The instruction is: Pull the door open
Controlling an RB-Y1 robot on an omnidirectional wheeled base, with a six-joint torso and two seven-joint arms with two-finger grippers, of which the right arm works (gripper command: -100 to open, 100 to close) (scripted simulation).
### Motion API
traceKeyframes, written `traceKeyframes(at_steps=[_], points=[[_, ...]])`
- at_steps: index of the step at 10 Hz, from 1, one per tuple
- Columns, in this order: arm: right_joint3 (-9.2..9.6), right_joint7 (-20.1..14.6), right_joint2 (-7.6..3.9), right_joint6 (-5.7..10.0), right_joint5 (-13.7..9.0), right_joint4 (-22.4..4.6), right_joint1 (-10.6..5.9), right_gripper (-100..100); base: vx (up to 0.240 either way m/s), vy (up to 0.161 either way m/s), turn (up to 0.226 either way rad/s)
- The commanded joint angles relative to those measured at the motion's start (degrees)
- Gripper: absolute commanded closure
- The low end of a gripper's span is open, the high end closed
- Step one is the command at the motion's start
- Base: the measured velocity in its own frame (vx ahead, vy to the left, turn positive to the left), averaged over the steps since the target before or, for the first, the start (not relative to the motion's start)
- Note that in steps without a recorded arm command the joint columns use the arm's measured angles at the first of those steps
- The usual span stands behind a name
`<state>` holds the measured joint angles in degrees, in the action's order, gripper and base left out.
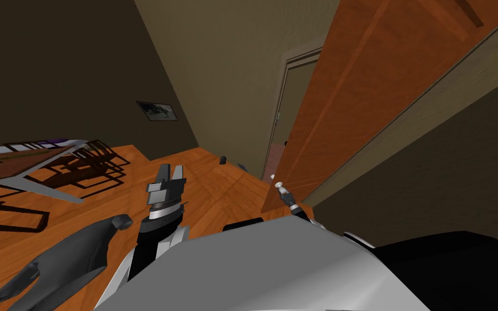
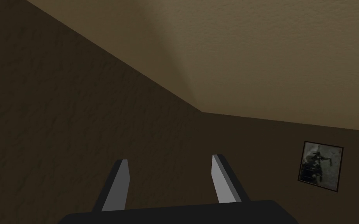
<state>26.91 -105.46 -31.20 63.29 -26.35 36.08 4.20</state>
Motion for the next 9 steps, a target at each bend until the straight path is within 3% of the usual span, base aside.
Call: traceKeyframes(at_steps=[1, 6, 7, 8, 9], points=[[0.60, -0.6, -0.66, 1.47, 0.2, 0.1, 0.96, 100, -0.183, -0.068, 0.155], [2.17, -2.7, -2.33, 5.75, 0.9, -1.3, 2.53, 100, -0.200, -0.085, 0.138], [2.13, -2.2, -2.14, 4.61, 0.9, -0.3, 2.71, 100, -0.077, -0.031, 0.024], [2.82, -2.5, -2.03, 6.93, 1.4, -1.7, 3.48, 100, -0.016, -0.001, 0.025], [3.03, -2.6, -2.01, 7.85, 1.6, -2.3, 3.73, 100, -0.002, 0.004, 0.012]])
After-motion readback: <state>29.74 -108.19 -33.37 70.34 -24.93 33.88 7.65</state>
